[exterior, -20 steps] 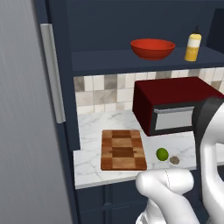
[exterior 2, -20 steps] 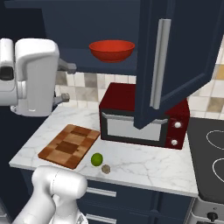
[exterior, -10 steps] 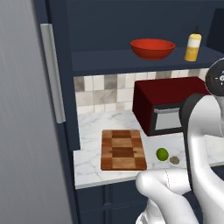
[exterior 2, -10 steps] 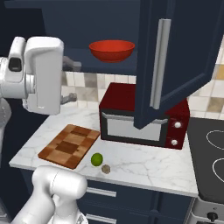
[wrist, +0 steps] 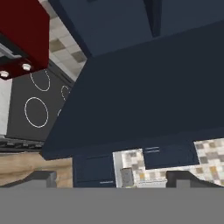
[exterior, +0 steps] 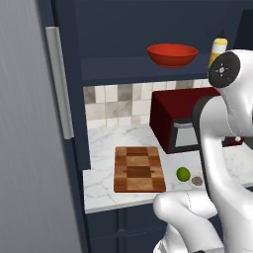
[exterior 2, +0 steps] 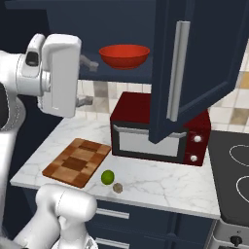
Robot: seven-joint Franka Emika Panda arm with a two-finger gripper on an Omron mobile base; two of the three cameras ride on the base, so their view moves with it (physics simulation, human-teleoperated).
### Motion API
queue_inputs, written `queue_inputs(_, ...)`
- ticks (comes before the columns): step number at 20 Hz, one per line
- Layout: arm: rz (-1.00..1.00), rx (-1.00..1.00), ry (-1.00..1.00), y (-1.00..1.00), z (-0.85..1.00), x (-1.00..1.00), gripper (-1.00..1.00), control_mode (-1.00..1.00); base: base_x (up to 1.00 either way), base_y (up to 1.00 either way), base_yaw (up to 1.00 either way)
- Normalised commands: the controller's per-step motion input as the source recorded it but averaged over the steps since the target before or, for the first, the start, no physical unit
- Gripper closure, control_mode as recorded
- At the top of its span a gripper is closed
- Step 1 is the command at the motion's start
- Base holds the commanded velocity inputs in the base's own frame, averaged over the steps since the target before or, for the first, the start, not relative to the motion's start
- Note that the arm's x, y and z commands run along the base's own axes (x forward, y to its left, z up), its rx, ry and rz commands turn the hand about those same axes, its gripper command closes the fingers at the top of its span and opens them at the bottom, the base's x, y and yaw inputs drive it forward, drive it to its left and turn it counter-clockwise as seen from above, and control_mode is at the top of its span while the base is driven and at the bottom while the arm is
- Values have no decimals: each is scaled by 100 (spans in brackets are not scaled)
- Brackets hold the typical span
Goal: Open the cabinet. Place the bowl and condiment on the counter. Then place the lime and garlic on the cutting board.
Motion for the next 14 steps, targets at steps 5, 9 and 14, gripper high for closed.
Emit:
queue_inputs(5,-2,0,0,-26,-5,27,-100,-100,0,0,0)
queue_inputs(9,-5,0,0,-39,-10,18,-100,-100,0,0,0)
queue_inputs(14,-8,-2,0,-28,-10,19,-100,-100,0,0,0)
